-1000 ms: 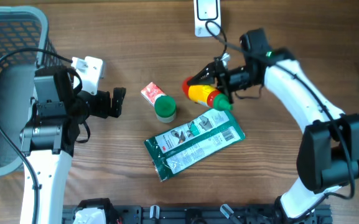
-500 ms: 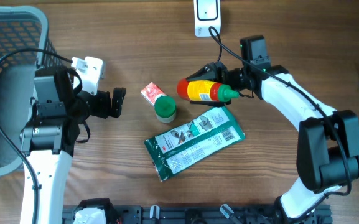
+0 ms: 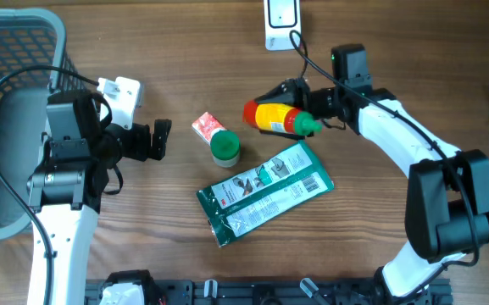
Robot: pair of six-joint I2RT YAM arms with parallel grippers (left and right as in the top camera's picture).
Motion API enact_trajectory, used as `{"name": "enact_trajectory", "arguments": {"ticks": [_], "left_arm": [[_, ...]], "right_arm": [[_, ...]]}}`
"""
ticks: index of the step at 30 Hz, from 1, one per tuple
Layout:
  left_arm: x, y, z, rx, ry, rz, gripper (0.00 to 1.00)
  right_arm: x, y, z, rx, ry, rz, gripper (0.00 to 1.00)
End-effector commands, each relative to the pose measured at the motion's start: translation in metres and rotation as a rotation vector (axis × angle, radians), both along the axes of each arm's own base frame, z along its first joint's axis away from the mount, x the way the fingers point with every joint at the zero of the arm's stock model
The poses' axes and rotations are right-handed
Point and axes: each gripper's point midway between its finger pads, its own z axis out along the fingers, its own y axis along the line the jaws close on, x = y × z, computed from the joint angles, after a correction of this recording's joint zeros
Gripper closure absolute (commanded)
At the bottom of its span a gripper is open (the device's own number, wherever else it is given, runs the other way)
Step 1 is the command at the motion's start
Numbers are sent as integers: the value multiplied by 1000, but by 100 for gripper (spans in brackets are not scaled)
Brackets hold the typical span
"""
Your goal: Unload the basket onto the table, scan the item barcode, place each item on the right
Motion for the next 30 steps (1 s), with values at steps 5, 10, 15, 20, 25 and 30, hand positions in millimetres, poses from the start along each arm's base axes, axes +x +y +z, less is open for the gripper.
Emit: {"name": "enact_trajectory", "arguments": {"ticks": [5,10,15,20,25,30], "left_arm": [[0,-1,-3,-20,11,-1,0],[0,-1,-3,-20,11,-2,0],[0,-1,-3,-20,11,-2,0],[0,-1,-3,-20,11,-1,0],[0,-1,-3,-20,11,-1,0],[0,-1,-3,-20,11,-1,0]], "right_arm": [[24,-6,-30,-156,-326,-91,57],[34,-34,-82,-487,-330,-173,59],[32,-57,-75,-591,-319,-227,62],[16,-111,-57,-864,-269,-340,62],[-23,-164,-39,-1130,-110,-501,62],[-33,-183,-36,-1224,-73,-559,62]]}}
